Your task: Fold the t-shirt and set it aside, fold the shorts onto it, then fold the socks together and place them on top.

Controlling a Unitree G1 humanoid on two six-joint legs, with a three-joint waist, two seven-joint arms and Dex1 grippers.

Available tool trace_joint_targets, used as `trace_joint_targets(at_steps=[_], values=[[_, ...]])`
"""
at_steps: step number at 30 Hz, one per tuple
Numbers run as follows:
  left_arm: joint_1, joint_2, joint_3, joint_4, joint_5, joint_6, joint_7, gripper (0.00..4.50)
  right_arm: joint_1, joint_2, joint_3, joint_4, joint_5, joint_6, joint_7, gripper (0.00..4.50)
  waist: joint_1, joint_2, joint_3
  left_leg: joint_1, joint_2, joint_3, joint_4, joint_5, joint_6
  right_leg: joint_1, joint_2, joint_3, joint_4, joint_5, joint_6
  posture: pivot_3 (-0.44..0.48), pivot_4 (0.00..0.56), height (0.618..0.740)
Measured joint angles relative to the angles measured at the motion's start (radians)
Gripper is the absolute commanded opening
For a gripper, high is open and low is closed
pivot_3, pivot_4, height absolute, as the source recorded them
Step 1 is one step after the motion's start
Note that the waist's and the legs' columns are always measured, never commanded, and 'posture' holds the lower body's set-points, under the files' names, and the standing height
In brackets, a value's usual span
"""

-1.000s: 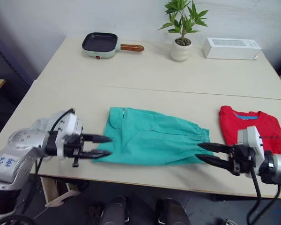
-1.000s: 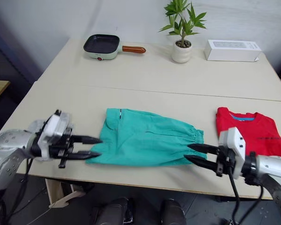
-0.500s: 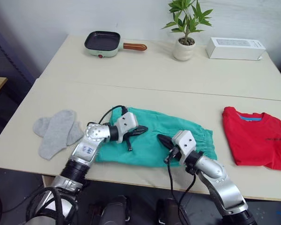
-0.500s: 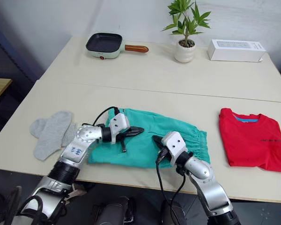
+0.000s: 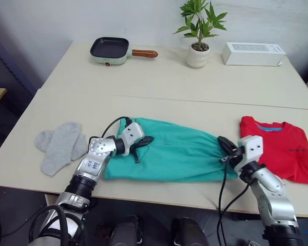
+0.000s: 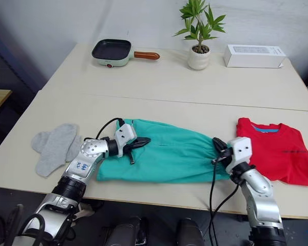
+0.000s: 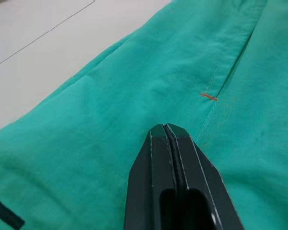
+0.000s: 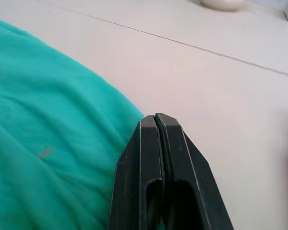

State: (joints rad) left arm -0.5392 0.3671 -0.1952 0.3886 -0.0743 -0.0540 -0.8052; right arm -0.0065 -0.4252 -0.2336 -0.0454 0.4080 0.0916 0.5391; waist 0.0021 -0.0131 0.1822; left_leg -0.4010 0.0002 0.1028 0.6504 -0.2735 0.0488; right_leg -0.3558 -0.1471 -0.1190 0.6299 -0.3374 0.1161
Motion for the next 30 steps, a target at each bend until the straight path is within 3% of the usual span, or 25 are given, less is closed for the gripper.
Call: trace_joint_targets(at_steps=[2,5,10,17,21,30], values=[[0.000,-0.007,0.005,0.019,-0.009,-0.046,-0.026,0.02,0.057,-0.022,-0.045,-0.082,0.109,0.084,0.031,0.00,0.000,0.002,-0.001,-0.001,0.000,0.000,0.000,0.000,0.000,-0.001,0.000,0.000,0.000,0.000,0.000,0.000,0.150,0.740],[-0.005,-0.052,0.018,0.011,-0.067,-0.085,-0.098,0.00,0.155,-0.059,-0.158,-0.263,0.370,0.267,0.015,0.59,0.005,0.002,0.000,-0.004,0.000,-0.001,0.001,-0.001,0.001,-0.001,-0.001,-0.001,-0.002,0.000,0.000,0.000,0.150,0.740],[-0.055,-0.108,-0.008,-0.062,-0.121,-0.080,-0.195,0.00,0.340,-0.115,-0.289,-0.450,0.735,0.517,-0.140,2.15,0.022,0.002,0.000,-0.004,0.000,-0.003,0.001,-0.002,0.003,0.000,-0.001,-0.002,-0.004,0.000,0.000,0.000,0.150,0.740],[-0.082,-0.157,-0.077,0.011,-0.038,-0.081,-0.175,0.00,0.526,-0.118,-0.290,-0.490,1.097,0.678,-0.443,4.48,0.024,0.003,-0.001,-0.004,0.000,-0.002,0.000,-0.002,0.003,0.000,-0.001,-0.002,-0.004,0.000,0.000,0.000,0.150,0.740],[-0.081,-0.179,-0.091,0.093,0.020,-0.081,-0.109,0.00,0.572,-0.113,-0.285,-0.493,1.183,0.677,-0.541,4.48,0.024,0.002,-0.001,-0.004,0.000,-0.001,0.000,-0.005,0.008,-0.001,-0.001,-0.001,-0.005,0.000,0.000,0.000,0.150,0.740],[-0.058,-0.192,-0.093,0.102,0.043,-0.080,-0.064,0.00,0.625,-0.129,-0.289,-0.516,1.244,0.668,-0.597,4.48,0.025,0.000,-0.004,-0.004,0.001,-0.002,-0.001,-0.005,0.008,-0.001,-0.001,-0.002,-0.006,0.000,0.000,0.000,0.150,0.740]])
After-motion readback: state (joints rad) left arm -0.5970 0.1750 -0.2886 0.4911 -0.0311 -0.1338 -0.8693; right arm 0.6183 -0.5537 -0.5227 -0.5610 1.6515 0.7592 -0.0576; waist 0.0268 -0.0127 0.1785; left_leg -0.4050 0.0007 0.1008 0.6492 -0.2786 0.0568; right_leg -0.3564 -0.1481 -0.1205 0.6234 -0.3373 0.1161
